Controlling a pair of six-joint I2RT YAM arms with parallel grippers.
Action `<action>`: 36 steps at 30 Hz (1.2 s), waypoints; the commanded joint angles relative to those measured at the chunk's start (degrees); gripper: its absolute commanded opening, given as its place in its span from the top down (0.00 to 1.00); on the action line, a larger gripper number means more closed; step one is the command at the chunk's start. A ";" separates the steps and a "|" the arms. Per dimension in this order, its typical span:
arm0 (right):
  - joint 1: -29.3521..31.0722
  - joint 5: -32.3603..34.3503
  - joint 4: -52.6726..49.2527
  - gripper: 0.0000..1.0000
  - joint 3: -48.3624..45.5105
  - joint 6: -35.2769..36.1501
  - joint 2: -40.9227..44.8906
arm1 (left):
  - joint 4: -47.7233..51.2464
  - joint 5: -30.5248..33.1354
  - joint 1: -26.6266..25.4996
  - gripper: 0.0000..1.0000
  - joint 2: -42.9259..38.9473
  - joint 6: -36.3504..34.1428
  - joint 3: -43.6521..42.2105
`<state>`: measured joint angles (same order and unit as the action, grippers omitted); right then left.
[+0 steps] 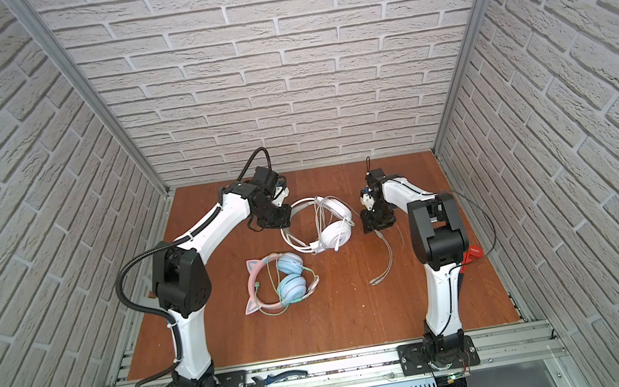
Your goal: Wrap the headphones
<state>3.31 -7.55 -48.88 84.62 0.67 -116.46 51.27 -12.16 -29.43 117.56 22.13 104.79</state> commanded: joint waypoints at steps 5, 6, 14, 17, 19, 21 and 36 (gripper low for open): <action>-0.15 3.42 2.12 0.39 -6.43 -2.49 9.09 | -3.42 -3.28 0.68 1.00 -3.56 2.39 -1.06; -0.22 3.54 1.78 0.38 -6.87 -2.51 9.36 | -3.54 -3.26 0.74 1.00 -3.48 2.58 -1.24; 0.66 2.31 2.87 0.39 -13.10 -7.41 14.01 | -3.80 -2.60 1.31 1.00 -3.43 4.30 -1.56; 1.54 1.89 5.15 0.38 -18.02 -11.04 18.92 | -4.39 -2.51 1.39 1.00 -3.62 4.61 -2.20; 2.54 1.73 6.35 0.38 -21.27 -13.77 21.92 | -4.76 -2.59 1.40 1.00 -3.48 4.72 -2.56; 3.93 2.04 7.10 0.39 -24.53 -16.78 25.01 | -5.11 -2.68 1.42 1.00 -3.35 4.94 -2.89; 12.31 9.64 6.28 0.36 -35.38 -34.18 33.55 | -6.70 -2.68 1.41 1.00 -3.58 5.47 -4.51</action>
<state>14.57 -0.86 -43.55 51.48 -27.88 -84.03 48.25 -12.47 -28.27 117.43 26.87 100.09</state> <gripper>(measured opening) 0.637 0.082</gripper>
